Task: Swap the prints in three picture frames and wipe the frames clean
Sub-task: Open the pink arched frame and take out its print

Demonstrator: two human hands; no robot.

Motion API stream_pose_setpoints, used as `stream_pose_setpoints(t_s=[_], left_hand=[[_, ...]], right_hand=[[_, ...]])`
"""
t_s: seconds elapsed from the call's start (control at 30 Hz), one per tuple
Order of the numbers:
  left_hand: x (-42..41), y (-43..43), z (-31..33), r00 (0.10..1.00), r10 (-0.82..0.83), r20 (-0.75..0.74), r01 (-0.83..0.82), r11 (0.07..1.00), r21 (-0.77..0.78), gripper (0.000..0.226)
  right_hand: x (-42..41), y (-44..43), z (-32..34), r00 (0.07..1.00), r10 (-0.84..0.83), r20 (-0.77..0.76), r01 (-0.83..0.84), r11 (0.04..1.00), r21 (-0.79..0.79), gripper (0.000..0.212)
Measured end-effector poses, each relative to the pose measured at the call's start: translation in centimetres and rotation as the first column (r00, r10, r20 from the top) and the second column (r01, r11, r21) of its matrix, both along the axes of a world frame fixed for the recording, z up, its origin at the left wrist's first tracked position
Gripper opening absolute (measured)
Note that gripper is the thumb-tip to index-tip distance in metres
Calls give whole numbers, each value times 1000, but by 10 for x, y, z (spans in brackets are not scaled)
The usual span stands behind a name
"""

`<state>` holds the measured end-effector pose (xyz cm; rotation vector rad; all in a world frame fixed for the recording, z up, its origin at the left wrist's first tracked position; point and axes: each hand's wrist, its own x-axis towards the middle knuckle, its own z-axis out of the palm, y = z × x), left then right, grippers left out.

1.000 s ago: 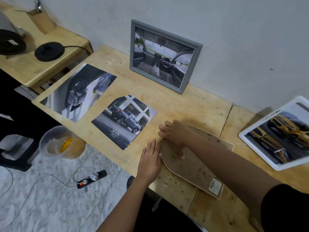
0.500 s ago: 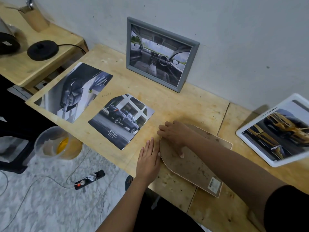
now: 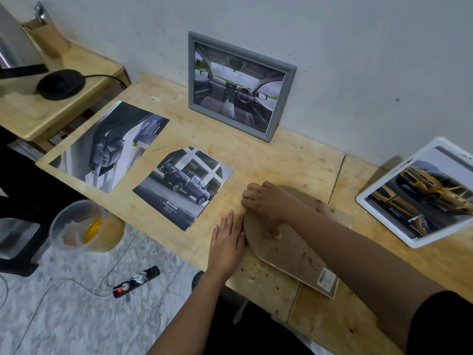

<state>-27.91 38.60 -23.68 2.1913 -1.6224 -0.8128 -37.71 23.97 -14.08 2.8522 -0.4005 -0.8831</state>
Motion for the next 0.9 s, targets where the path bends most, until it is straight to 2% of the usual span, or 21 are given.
stream_pose_setpoints(t_s=[0.17, 0.33, 0.43, 0.53, 0.63, 0.77, 0.83, 0.9], left_hand=[[1, 1, 0, 999, 11, -44, -11, 1000, -4, 47], [0, 1, 3, 998, 6, -56, -5, 1000, 3, 47], [1, 1, 4, 998, 4, -60, -3, 1000, 17, 46], [0, 0, 4, 998, 8, -65, -7, 1000, 17, 46], [0, 1, 5, 996, 15, -83, -14, 1000, 13, 46], [-4, -5, 13, 994, 47, -95, -45, 999, 22, 45], [-7, -8, 17, 992, 59, -114, -58, 998, 18, 44], [-7, -11, 21, 988, 65, -137, -64, 998, 14, 43]], right_hand=[[0, 3, 7, 999, -41, 14, 41, 999, -32, 98], [-3, -4, 25, 998, -68, -14, 69, 996, 54, 91], [-4, -8, 33, 992, -121, -41, 125, 983, 131, 68], [-4, -10, 40, 981, -192, 33, 184, 969, 166, 33], [-5, -12, 55, 953, -245, 179, 222, 965, 139, 25], [-15, -16, 78, 831, -367, 417, 352, 929, 115, 34], [-26, -18, 86, 701, -498, 510, 490, 856, 164, 35], [-43, -18, 90, 515, -650, 559, 641, 725, 252, 37]])
